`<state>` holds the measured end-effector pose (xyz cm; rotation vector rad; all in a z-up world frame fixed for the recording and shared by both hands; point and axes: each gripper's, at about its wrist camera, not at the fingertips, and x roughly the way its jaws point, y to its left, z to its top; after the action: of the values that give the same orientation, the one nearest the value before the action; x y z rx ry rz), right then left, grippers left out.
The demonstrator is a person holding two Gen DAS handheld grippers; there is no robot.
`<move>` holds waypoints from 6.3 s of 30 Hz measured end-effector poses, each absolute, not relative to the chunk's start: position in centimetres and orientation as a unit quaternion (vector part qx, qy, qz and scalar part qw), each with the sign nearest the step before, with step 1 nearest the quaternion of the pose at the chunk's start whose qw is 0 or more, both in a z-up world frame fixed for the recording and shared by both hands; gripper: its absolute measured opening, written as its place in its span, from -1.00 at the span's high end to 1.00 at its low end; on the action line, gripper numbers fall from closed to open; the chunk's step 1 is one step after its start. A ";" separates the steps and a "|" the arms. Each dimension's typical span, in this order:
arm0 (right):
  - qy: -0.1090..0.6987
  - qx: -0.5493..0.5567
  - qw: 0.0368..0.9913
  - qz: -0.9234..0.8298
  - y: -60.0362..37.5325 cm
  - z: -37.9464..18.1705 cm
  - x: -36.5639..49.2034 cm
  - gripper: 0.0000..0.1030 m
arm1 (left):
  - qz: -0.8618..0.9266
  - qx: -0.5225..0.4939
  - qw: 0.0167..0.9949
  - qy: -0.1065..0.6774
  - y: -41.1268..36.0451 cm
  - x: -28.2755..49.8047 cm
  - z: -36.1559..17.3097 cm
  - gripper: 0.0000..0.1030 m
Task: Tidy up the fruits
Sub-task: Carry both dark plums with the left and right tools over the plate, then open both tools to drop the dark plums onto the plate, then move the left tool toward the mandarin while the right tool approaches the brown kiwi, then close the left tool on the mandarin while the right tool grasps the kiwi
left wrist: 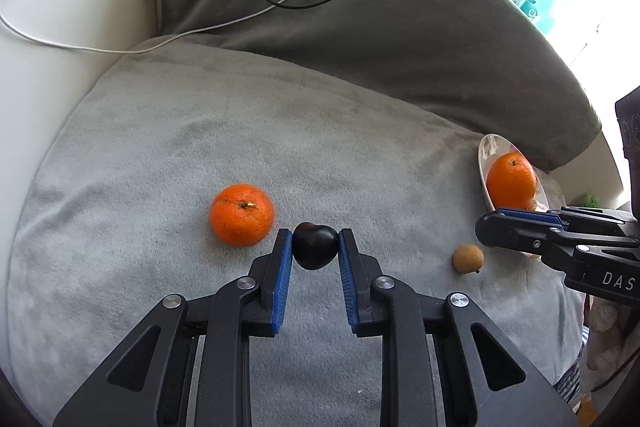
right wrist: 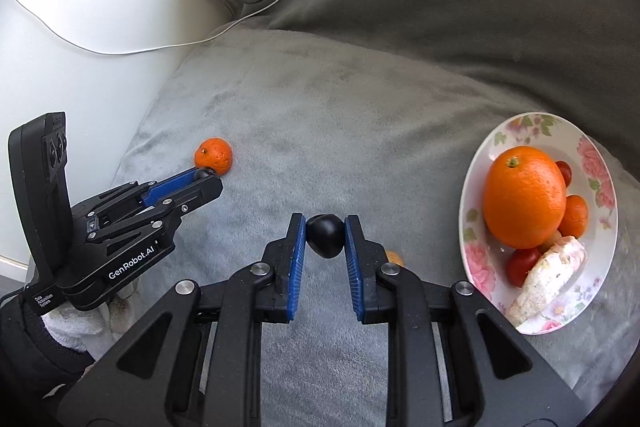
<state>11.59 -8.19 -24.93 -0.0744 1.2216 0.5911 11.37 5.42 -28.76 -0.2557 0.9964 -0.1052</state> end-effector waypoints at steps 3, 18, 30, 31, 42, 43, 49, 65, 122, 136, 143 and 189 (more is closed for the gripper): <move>0.558 -0.022 0.789 0.256 -10.4 -24.1 11.8 0.60 | -0.068 -0.114 0.872 0.472 4.0 12.1 -28.0 0.58; 0.532 0.035 0.831 0.158 -21.5 -21.3 13.3 0.60 | -0.157 -0.067 0.874 0.456 -4.4 16.0 -25.1 0.58; 0.534 0.060 0.836 0.115 -26.7 -22.1 15.0 0.60 | -0.216 -0.035 0.863 0.456 -11.4 19.7 -24.3 0.58; 0.535 0.062 0.835 0.113 -27.0 -22.1 15.1 0.60 | -0.219 -0.033 0.861 0.458 -12.1 19.9 -24.3 0.58; 0.545 0.062 0.829 0.111 -27.8 -23.5 15.6 0.60 | -0.236 -0.024 0.843 0.484 -14.9 22.2 -25.0 0.58; 0.546 0.062 0.828 0.112 -27.8 -23.6 15.7 0.60 | -0.236 -0.023 0.842 0.485 -15.1 22.3 -25.1 0.58; 0.551 0.065 0.824 0.116 -27.7 -24.3 16.0 0.60 | -0.240 -0.020 0.836 0.493 -15.5 22.8 -25.3 0.57; 0.543 0.057 0.830 0.112 -27.7 -24.0 15.2 -0.22 | -0.246 -0.017 0.835 0.491 -16.2 22.7 -25.0 -0.20; 0.507 -0.021 0.846 0.165 -18.6 -20.5 10.0 -0.72 | -0.080 -0.069 0.881 0.461 1.4 15.2 -23.0 -0.36; 0.535 -0.049 0.815 0.219 -13.3 -24.0 8.7 -0.71 | -0.010 -0.102 0.860 0.499 7.5 12.0 -27.4 -0.36; 0.553 -0.044 0.801 0.224 -12.3 -25.7 9.0 -0.45 | -0.006 -0.121 0.852 0.510 8.7 11.5 -29.1 -0.31; 0.603 -0.073 0.762 0.223 -9.3 -30.7 12.0 0.46 | -0.018 -0.136 0.834 0.534 9.2 14.2 -33.1 0.22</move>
<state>12.01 -9.29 -30.68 -0.1590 1.3114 0.4859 14.19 9.20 -33.14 -0.2880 1.1314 -0.0378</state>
